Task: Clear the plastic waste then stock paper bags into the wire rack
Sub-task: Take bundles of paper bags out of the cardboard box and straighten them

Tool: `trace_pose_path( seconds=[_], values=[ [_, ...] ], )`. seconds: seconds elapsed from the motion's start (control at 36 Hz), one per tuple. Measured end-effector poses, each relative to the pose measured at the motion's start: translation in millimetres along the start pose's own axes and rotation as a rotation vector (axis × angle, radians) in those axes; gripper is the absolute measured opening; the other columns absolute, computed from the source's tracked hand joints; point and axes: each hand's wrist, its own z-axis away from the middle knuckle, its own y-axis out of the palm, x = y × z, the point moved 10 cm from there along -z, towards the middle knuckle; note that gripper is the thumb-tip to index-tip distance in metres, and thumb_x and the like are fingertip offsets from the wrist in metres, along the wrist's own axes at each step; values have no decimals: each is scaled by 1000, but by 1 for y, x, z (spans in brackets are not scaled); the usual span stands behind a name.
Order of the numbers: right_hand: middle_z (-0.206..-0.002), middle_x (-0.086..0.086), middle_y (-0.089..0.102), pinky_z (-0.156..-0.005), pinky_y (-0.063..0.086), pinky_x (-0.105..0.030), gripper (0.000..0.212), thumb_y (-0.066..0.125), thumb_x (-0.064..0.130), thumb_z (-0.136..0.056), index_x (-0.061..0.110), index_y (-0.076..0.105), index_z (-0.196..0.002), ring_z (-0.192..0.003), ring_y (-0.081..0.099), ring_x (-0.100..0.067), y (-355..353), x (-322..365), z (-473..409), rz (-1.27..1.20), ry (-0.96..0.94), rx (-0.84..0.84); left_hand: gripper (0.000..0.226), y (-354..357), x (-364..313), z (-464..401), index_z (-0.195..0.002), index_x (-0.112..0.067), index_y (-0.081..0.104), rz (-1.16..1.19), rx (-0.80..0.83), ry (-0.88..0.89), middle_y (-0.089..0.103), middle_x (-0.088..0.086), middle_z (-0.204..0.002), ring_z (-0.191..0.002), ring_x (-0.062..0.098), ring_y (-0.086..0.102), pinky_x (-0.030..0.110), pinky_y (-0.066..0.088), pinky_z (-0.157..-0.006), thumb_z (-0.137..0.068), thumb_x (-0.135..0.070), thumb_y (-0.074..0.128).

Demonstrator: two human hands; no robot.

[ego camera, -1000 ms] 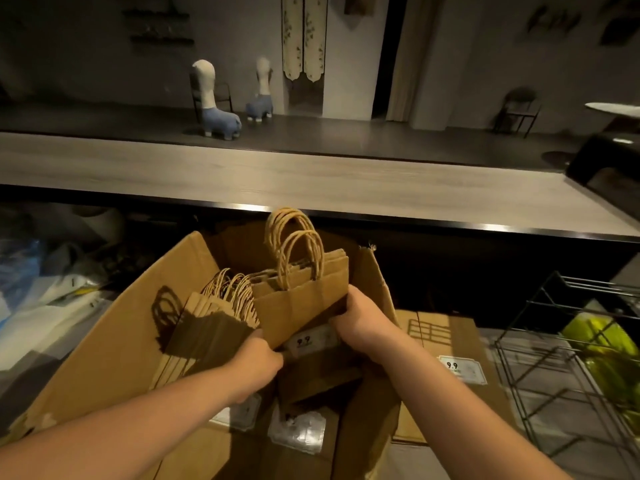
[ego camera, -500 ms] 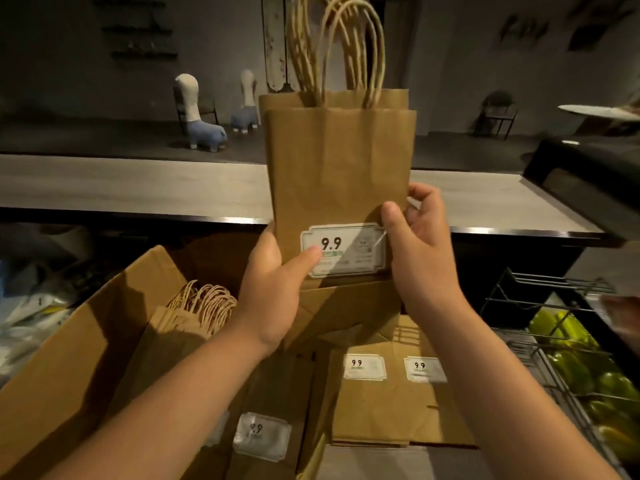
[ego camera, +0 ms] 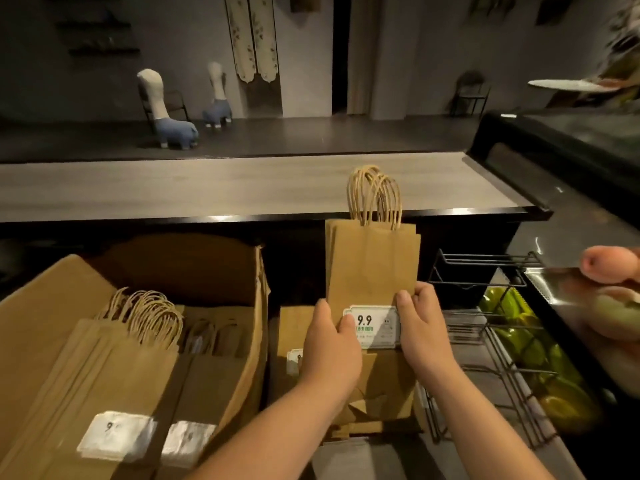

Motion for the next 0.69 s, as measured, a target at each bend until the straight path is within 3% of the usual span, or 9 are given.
trace_pose_path(
  seconds=[0.03, 0.08, 0.19, 0.31, 0.42, 0.47, 0.53, 0.64, 0.69],
  values=[
    [-103, 3, 59, -74, 51, -28, 8, 40, 25, -104, 22, 44, -111, -93, 61, -11, -1, -9, 0, 18, 1, 10, 53, 8, 10, -1, -151, -30, 17, -5, -5, -15, 43, -2, -145, -132, 18, 43, 22, 46, -97, -103, -32, 38],
    [-101, 5, 58, -71, 49, -22, 8, 40, 26, -104, 22, 43, -110, -92, 60, -7, 0, -26, -1, 52, 9, 43, 53, 18, 32, -5, -150, -29, 19, -17, -26, -74, 46, 0, -143, -131, 21, 45, 40, 43, -106, -102, -36, 38],
    [-96, 7, 57, -61, 44, -11, 9, 41, 26, -104, 19, 44, -110, -84, 57, -1, 9, -54, -3, 145, 33, 95, 56, 33, 69, -15, -153, -22, 16, 27, -14, -201, 41, 6, -146, -135, 24, 39, 35, 42, -104, -103, -34, 36],
    [-95, 9, 59, -68, 49, -22, 8, 41, 30, -103, 24, 44, -108, -86, 60, -6, 14, -78, -11, 220, 44, 75, 55, 49, 94, -28, -153, -20, 13, 31, -4, -266, 32, 7, -152, -139, 26, 32, 38, 33, -109, -104, -36, 32],
    [-95, 6, 57, -72, 51, -36, 7, 41, 32, -103, 25, 43, -104, -86, 59, -15, 17, -100, -18, 343, 137, 32, 42, 61, 113, -46, -138, -11, 35, -44, -21, -289, 50, 13, -132, -117, 28, 50, 40, 45, -94, -102, -34, 35],
    [-96, 4, 54, -73, 49, -35, 7, 42, 29, -103, 23, 43, -101, -85, 56, -15, 19, -112, -20, 394, 198, 39, 29, 64, 117, -54, -120, -9, 41, -83, -23, -267, 55, 11, -117, -98, 23, 52, 34, 41, -78, -103, -31, 35],
    [-105, 1, 53, -75, 47, -35, 9, 42, 27, -103, 19, 44, -106, -86, 53, -15, 22, -117, -19, 409, 228, 60, 21, 68, 120, -58, -113, -12, 36, -75, -14, -255, 52, 5, -111, -90, 18, 47, 31, 37, -76, -103, -30, 36],
    [-124, -2, 55, -84, 45, -32, 56, 49, 28, -100, 15, 21, -148, -112, 57, -24, 23, -124, -18, 351, 299, 64, 19, 73, 124, -74, -109, -10, 41, -123, -49, -241, 58, 11, -108, -88, 22, 53, 34, 43, -77, -102, -28, 41],
    [-128, -5, 56, -84, 45, -32, 66, 52, 32, -99, 14, 14, -150, -116, 58, -26, 22, -128, -22, 378, 337, 59, 16, 76, 124, -81, -100, -11, 42, -196, -56, -259, 59, 12, -103, -87, 24, 54, 36, 46, -78, -102, -27, 40]
  ],
)
